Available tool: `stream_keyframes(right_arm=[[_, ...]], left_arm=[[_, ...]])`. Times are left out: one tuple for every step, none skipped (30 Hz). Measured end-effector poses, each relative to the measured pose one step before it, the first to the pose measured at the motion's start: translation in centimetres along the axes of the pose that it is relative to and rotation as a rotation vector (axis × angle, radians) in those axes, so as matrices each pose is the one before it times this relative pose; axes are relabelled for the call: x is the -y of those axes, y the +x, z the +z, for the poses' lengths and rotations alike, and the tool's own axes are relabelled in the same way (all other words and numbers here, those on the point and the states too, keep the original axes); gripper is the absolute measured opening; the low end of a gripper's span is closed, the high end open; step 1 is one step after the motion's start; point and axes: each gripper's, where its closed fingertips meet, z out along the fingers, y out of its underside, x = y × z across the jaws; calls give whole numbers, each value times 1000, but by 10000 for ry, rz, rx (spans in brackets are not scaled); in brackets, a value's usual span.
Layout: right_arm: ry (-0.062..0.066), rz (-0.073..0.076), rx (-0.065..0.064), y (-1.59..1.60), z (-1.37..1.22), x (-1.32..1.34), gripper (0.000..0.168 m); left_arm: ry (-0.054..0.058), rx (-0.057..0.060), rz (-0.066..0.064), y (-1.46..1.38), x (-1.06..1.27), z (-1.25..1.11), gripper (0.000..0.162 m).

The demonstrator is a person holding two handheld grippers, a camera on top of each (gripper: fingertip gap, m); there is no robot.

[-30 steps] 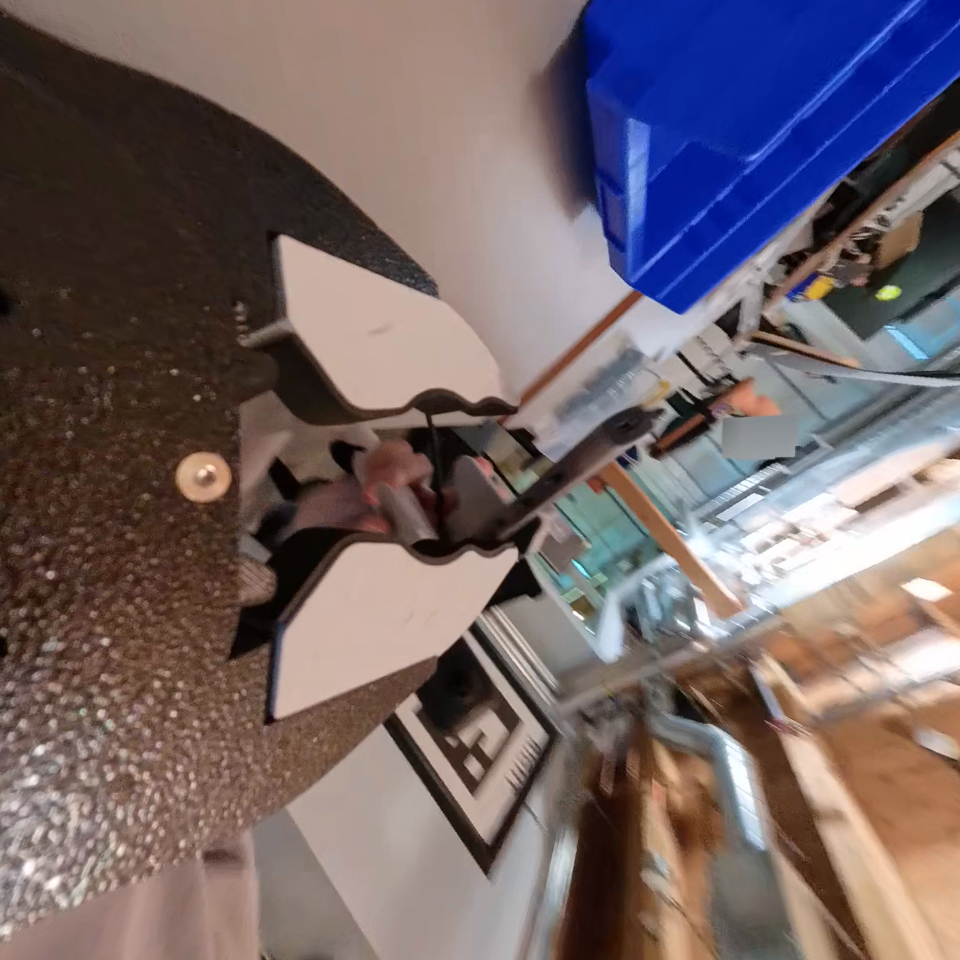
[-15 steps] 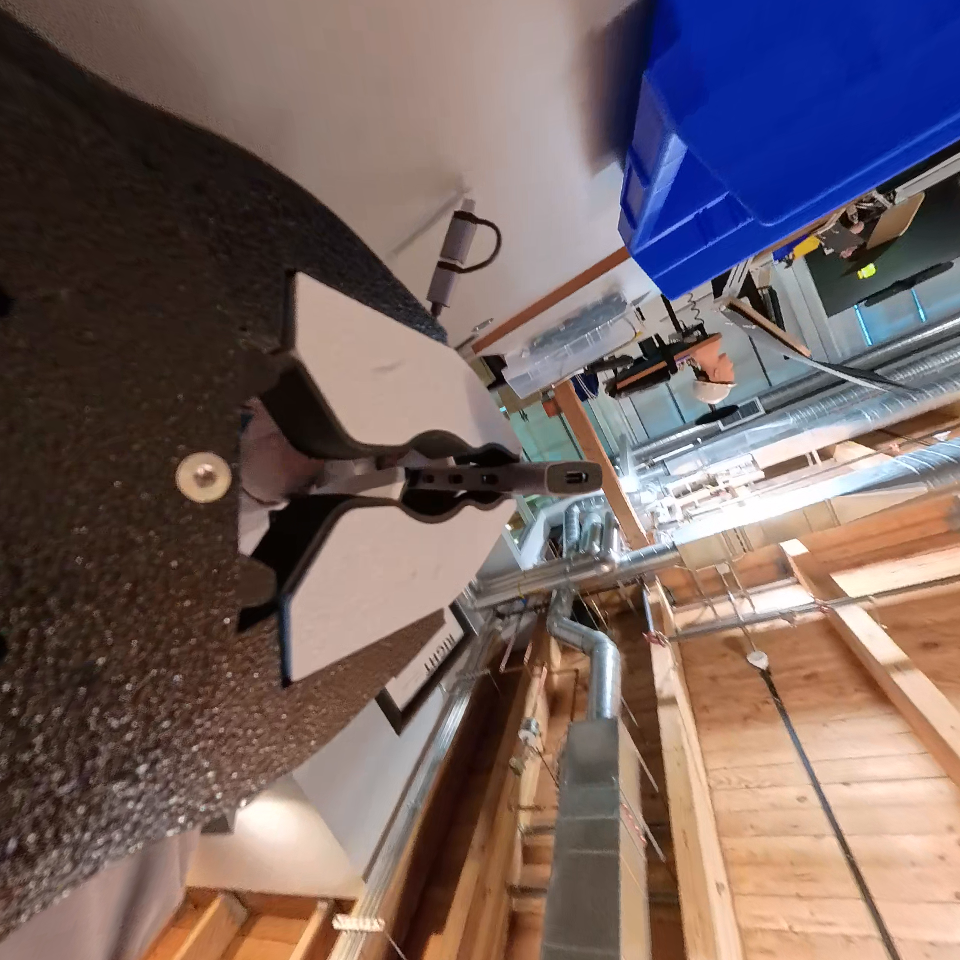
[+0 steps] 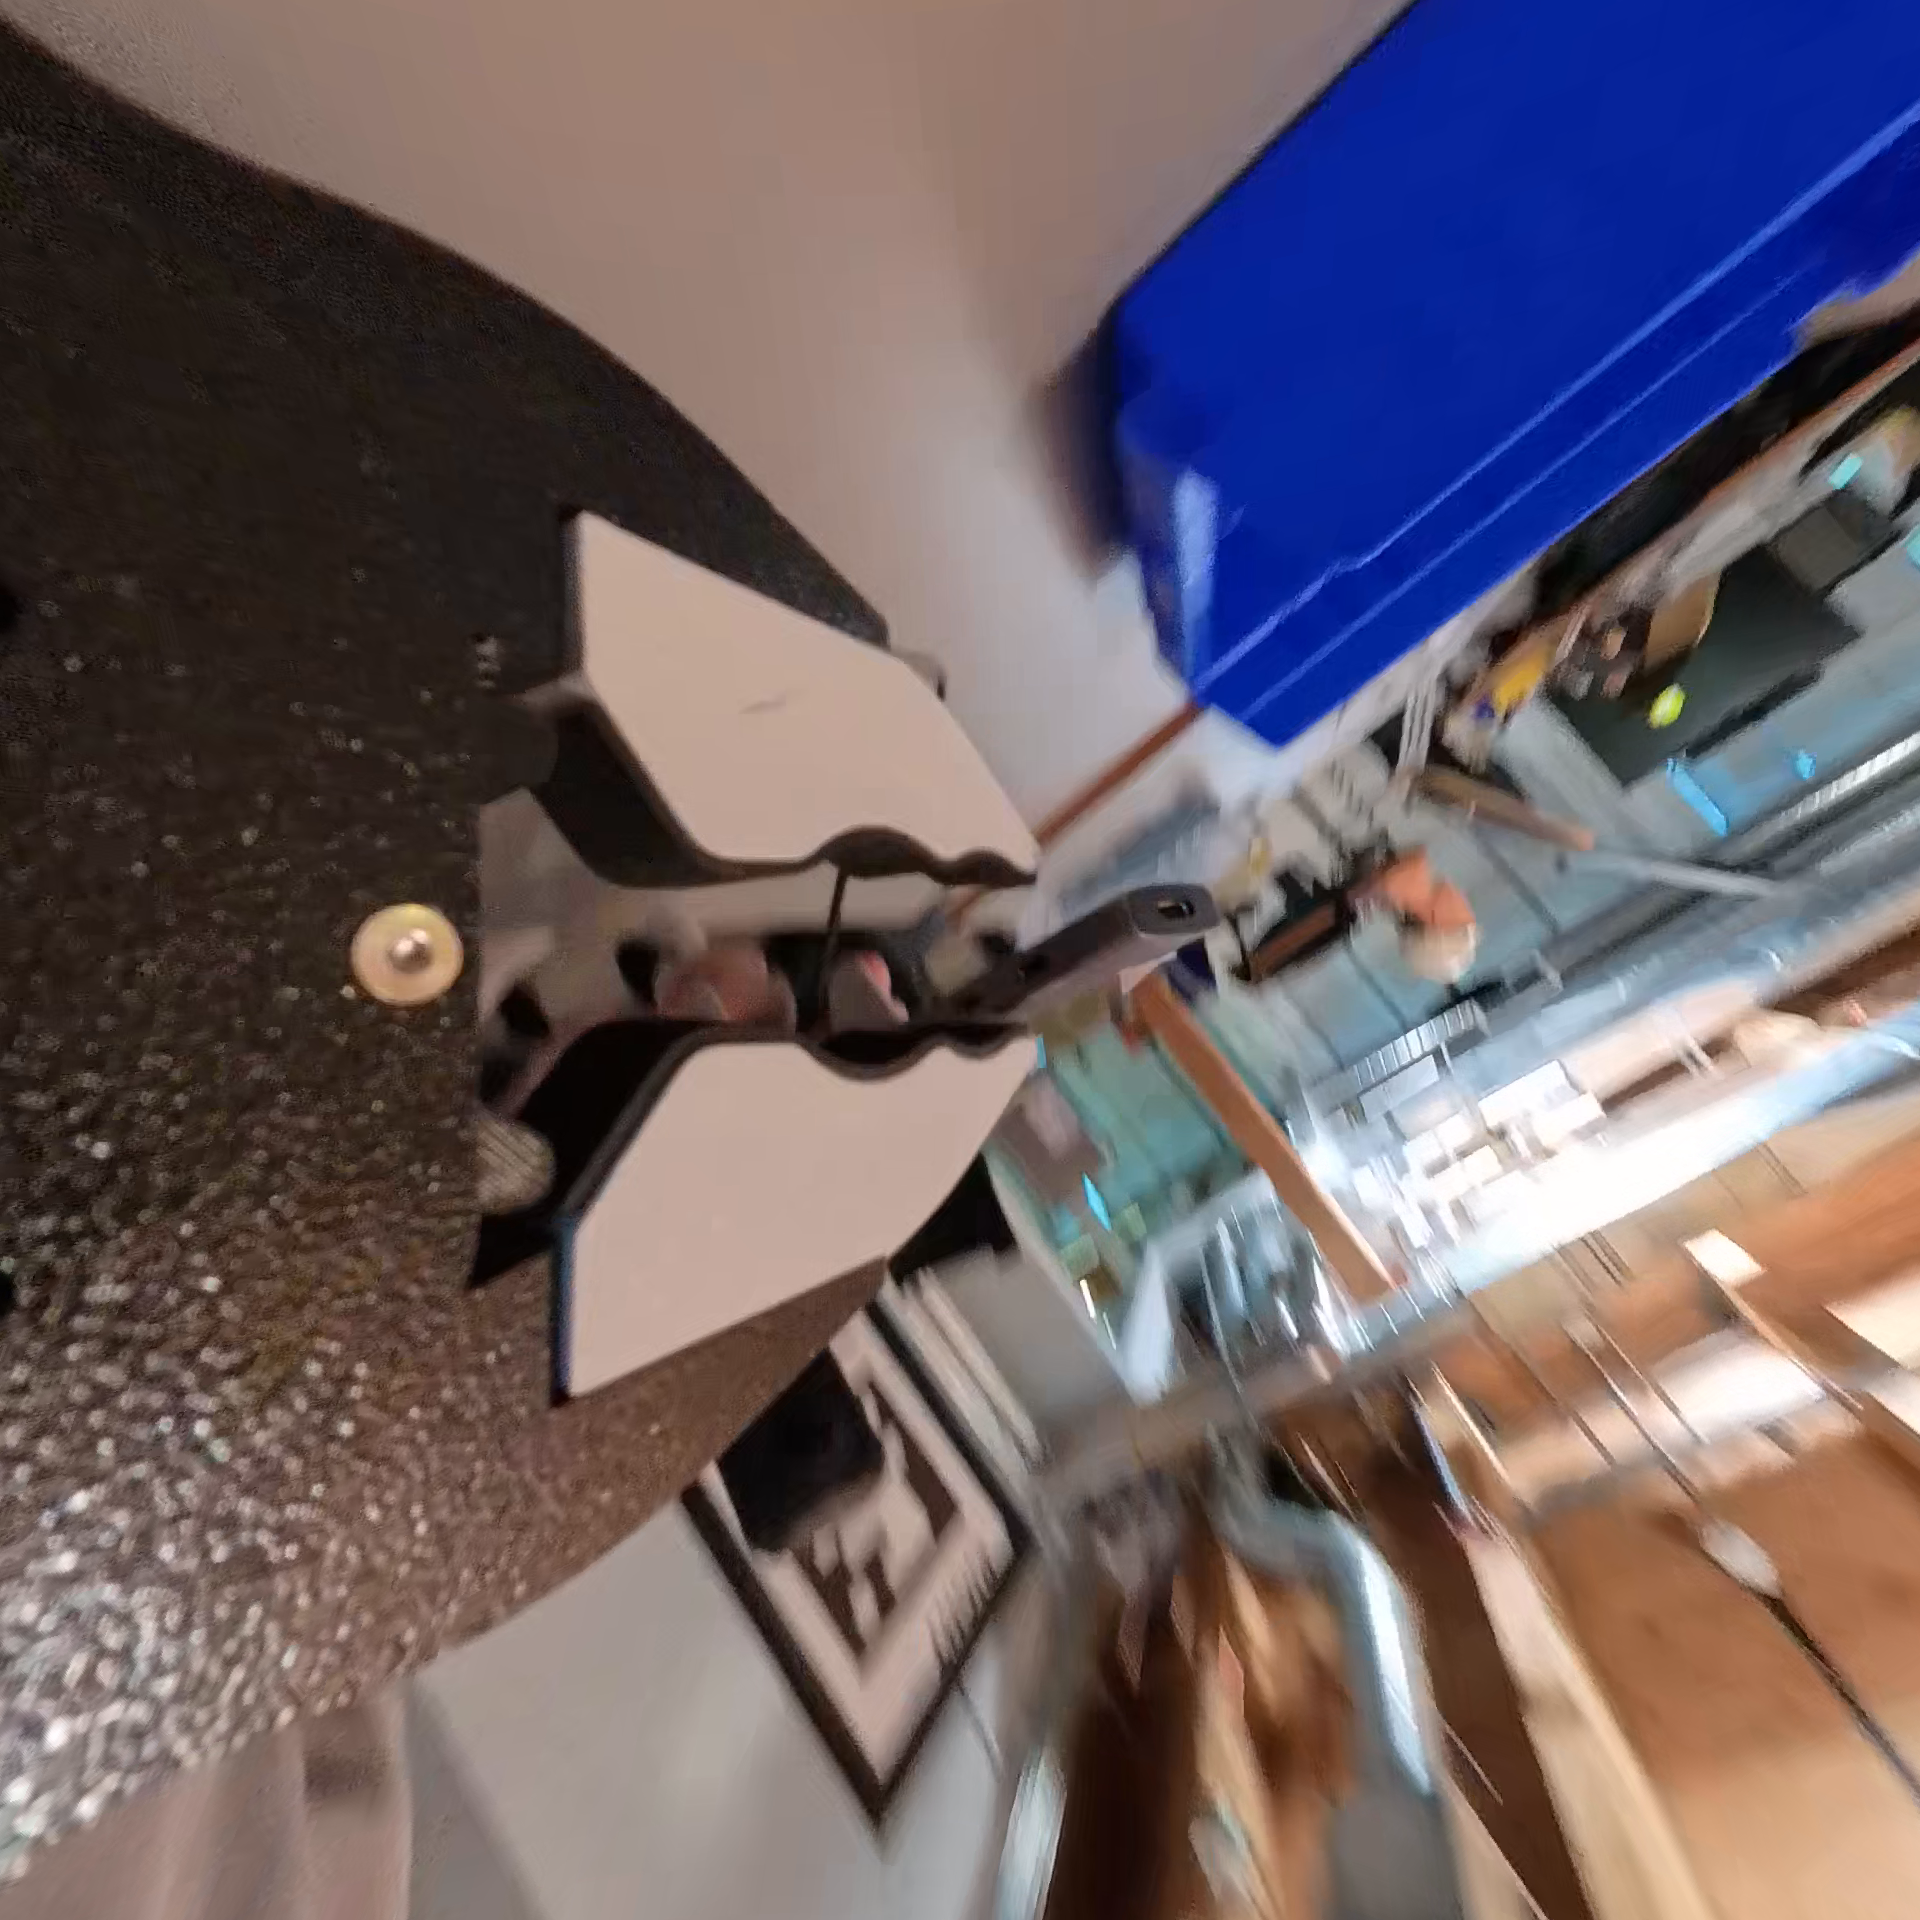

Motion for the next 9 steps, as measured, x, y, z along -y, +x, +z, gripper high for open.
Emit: stream_keyframes(right_arm=[[160,22,-350,821,-343,282,24],[104,102,-239,834,-329,245,24],[2,151,-69,679,-279,116,24],[55,102,-146,710,-324,193,24],[150,41,-169,650,-353,301,24],[106,29,-30,402,-290,202,24],[2,27,23,296,-187,25,24],[-32,-24,-54,321,-158,-60,24],[0,-65,-99,308,-154,-46,24]], left_arm=[[-126,748,1263,-92,579,-464,28],[-92,797,1444,-110,888,-752,29],[-165,979,1455,-465,1044,-1061,32],[-261,1096,1391,-866,1051,-1326,35],[-352,1071,1303,-1174,879,-1511,37],[-454,1011,1156,-1511,532,-1607,39],[-643,904,987,-1757,-68,-1643,40],[-919,730,812,-1846,-878,-1611,41],[-1119,520,655,-1666,-1601,-1446,42]])
